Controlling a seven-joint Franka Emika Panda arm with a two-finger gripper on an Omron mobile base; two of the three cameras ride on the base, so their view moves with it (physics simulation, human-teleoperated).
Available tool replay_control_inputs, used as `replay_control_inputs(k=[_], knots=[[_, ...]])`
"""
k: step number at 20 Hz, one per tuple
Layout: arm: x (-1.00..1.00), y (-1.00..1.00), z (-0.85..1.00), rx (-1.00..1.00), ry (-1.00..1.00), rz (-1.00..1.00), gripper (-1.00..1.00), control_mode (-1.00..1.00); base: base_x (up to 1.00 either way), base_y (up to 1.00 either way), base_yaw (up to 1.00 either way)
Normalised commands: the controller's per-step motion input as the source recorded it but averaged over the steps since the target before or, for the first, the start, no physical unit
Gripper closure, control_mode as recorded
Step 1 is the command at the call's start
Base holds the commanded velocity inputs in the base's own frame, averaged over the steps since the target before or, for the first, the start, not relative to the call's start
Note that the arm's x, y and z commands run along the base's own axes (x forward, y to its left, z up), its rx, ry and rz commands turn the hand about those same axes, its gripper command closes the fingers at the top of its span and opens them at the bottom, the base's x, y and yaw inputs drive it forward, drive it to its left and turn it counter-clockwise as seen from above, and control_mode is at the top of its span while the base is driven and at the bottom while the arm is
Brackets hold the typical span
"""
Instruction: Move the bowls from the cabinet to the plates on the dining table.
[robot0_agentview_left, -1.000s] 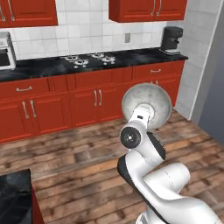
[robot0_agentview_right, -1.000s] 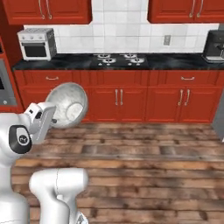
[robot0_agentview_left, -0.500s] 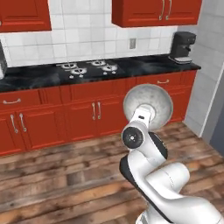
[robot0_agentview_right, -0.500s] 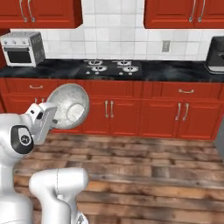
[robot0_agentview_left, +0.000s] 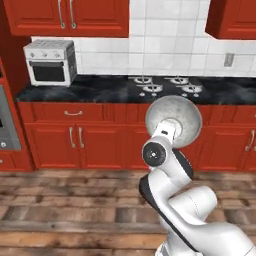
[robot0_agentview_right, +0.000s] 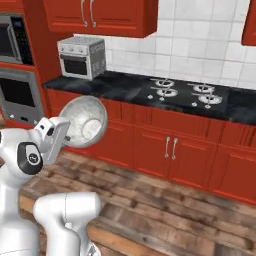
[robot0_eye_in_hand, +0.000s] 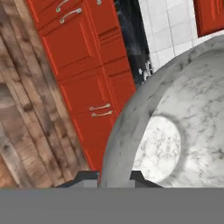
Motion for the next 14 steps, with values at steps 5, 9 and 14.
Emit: replay_control_inputs(k=[5, 9, 14], knots=[[0.0, 0.0, 0.0, 0.0, 0.0, 0.0, 1.0, 1.0, 0.37, 0.19, 0.7], [0.0, 0.0, 0.0, 0.0, 0.0, 0.0, 1.0, 1.0, 0.29, 0.26, 0.69], [0.0, 0.0, 0.0, 0.0, 0.0, 0.0, 1.0, 1.0, 0.34, 0.13, 0.7]])
